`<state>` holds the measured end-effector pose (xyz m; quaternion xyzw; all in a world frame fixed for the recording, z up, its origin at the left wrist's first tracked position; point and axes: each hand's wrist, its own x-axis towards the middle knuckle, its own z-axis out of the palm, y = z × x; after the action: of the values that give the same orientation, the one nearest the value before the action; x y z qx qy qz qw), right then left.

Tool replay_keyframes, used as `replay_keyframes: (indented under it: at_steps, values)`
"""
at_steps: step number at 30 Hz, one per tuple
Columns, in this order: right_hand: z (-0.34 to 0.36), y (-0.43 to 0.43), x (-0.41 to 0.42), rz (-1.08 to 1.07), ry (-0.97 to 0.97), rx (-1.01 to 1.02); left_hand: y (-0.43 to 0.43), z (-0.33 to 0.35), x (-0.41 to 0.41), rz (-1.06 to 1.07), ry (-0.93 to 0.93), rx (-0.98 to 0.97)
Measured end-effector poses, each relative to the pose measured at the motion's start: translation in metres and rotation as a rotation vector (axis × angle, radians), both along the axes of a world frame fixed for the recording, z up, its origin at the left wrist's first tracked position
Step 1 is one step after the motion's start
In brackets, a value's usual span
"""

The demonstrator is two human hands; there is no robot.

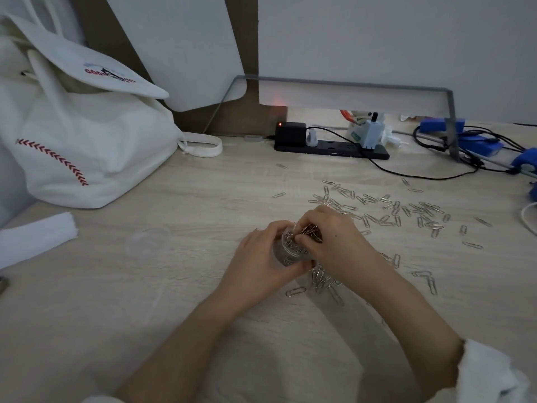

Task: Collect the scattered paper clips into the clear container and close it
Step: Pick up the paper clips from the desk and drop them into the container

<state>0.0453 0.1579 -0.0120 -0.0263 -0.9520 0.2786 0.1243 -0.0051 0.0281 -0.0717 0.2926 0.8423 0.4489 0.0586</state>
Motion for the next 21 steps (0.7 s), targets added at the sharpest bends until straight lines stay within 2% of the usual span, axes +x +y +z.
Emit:
replay_keyframes:
  at_steps: [7,14,17,21]
  values:
    - [-0.002,-0.002,-0.003,0.004,0.069,0.057,0.000,-0.002,-0.001,-0.007,0.001,-0.001]
    - [-0.004,0.004,0.007,0.057,0.135,-0.036,-0.001,-0.001,0.002,0.000,0.017,0.030]
    - [-0.011,0.021,0.019,-0.005,0.154,-0.041,-0.002,0.001,0.003,0.009,0.006,0.015]
    - [-0.028,0.073,0.041,-0.192,0.132,-0.010,-0.004,0.004,0.004,0.018,-0.040,0.016]
